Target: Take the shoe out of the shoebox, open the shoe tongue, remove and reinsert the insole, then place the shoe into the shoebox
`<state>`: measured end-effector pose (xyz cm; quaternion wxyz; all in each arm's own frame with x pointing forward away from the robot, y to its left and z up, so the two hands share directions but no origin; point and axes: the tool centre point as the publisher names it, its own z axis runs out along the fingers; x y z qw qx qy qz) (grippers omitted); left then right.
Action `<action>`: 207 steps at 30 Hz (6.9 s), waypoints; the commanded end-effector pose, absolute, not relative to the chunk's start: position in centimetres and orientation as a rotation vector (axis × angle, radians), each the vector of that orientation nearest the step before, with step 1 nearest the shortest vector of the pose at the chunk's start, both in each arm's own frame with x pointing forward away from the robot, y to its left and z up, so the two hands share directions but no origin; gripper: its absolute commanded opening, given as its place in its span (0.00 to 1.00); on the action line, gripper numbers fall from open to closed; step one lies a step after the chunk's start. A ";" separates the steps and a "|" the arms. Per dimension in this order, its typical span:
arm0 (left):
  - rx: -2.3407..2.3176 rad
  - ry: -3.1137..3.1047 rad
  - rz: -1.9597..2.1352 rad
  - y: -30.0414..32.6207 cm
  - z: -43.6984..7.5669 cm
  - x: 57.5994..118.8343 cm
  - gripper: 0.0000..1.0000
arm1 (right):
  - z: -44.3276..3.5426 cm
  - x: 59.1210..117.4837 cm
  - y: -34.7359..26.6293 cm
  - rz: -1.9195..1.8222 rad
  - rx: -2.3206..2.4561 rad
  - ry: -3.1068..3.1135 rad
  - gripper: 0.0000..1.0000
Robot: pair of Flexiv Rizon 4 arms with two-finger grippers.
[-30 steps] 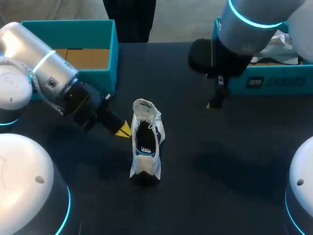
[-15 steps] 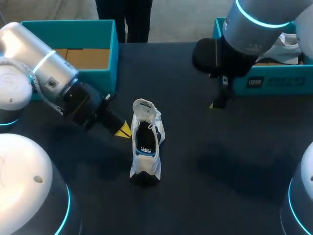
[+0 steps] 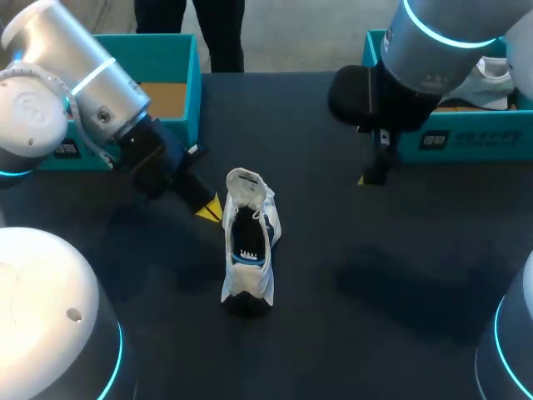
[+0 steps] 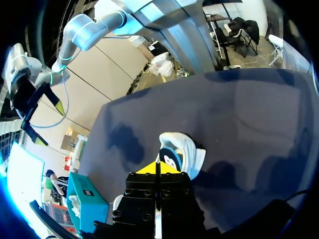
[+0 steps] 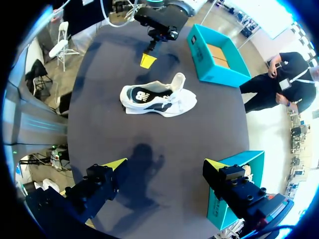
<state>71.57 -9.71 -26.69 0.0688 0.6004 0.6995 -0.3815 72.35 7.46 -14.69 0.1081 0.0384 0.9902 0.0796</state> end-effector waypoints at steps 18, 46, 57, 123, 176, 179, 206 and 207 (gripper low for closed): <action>2.031 2.139 -0.895 -11.6 -28.9 73.1 0.00 | -14.8 72.5 7.6 0.230 0.116 2.914 1.00; 2.268 2.135 -0.605 -13.3 -31.3 72.9 0.00 | -14.8 72.5 7.6 0.230 0.116 2.914 1.00; 2.311 2.183 -0.551 -12.9 -32.6 72.0 0.00 | -14.8 72.5 7.6 0.230 0.116 2.914 1.00; 2.398 2.208 -0.354 -14.2 -37.8 69.2 0.00 | -14.8 72.5 7.6 0.230 0.116 2.914 1.00; 2.385 2.181 -0.275 -14.0 -39.6 70.0 0.00 | -14.8 72.5 7.6 0.230 0.116 2.914 1.00; 2.384 2.174 -0.234 -14.0 -40.5 70.2 0.00 | -14.8 72.5 7.6 0.230 0.116 2.914 1.00; 2.276 1.954 0.149 -14.3 -33.9 73.5 0.00 | -14.8 72.5 7.6 0.230 0.116 2.914 1.00; 2.269 1.951 0.160 -14.3 -34.0 73.7 0.00 | -14.8 72.5 7.6 0.230 0.116 2.914 1.00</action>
